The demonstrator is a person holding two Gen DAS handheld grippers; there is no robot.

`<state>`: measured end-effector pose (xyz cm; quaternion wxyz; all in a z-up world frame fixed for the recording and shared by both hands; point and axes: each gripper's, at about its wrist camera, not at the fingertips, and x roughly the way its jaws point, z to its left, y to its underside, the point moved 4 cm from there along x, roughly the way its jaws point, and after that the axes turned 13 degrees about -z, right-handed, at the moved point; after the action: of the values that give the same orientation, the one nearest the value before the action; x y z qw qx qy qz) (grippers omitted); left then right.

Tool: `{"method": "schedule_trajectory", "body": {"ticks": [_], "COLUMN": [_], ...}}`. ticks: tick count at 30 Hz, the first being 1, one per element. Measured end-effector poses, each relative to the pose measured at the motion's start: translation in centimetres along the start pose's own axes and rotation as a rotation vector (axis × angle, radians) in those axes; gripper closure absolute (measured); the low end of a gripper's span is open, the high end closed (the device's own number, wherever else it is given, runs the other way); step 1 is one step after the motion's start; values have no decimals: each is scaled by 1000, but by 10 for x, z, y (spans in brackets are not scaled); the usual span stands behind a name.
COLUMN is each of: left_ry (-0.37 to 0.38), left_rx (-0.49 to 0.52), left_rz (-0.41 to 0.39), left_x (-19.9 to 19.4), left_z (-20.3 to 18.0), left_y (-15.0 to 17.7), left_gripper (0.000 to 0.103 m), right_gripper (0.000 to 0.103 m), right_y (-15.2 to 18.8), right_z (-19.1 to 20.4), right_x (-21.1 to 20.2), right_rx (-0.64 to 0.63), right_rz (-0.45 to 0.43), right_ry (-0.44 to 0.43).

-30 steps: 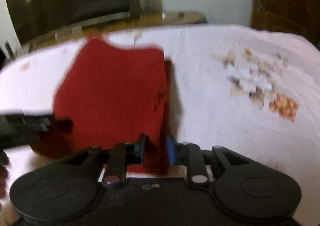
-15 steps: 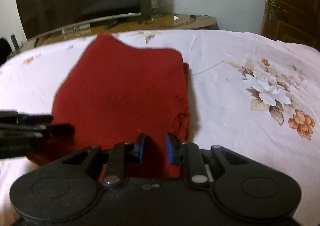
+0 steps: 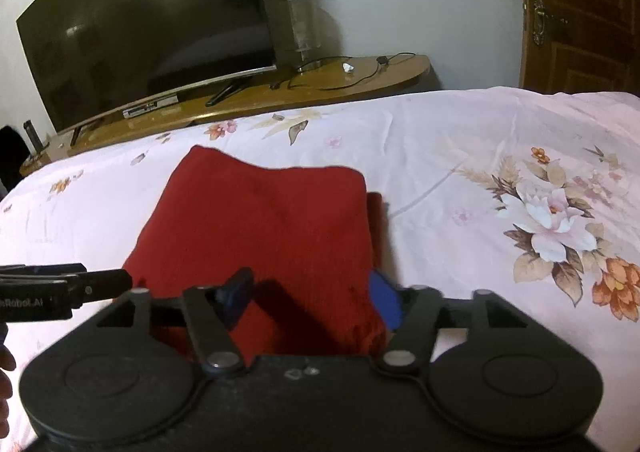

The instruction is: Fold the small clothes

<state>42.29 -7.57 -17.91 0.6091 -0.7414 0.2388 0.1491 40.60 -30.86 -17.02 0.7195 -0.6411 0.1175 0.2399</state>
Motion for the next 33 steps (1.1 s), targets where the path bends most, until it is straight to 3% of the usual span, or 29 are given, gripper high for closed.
{"method": "schedule_trajectory", "body": {"ticks": [5, 10, 19, 20, 22, 28, 33], "left_ry": [20, 71, 157, 161, 167, 164, 145], "left_rx": [-30, -49, -223, -226, -222, -223, -183], "left_rz": [14, 53, 120, 118, 116, 108, 77], "left_x": [20, 39, 63, 64, 67, 67, 57], "left_z": [0, -3, 7, 6, 2, -3, -7], "left_y": [-3, 0, 21, 22, 24, 23, 17], "left_gripper": [18, 18, 18, 18, 18, 29, 42], "right_gripper": [26, 24, 26, 28, 41, 62, 70], "right_y": [-6, 1, 24, 24, 24, 20, 15], "right_z": [-6, -15, -43, -42, -40, -34, -27], "right_x": [16, 36, 57, 56, 54, 48, 42], "right_rx": [16, 69, 277, 263, 266, 268, 234], "right_rz": [8, 73, 169, 167, 160, 141, 118], "right_ry": [6, -19, -101, -107, -123, -148, -135]}}
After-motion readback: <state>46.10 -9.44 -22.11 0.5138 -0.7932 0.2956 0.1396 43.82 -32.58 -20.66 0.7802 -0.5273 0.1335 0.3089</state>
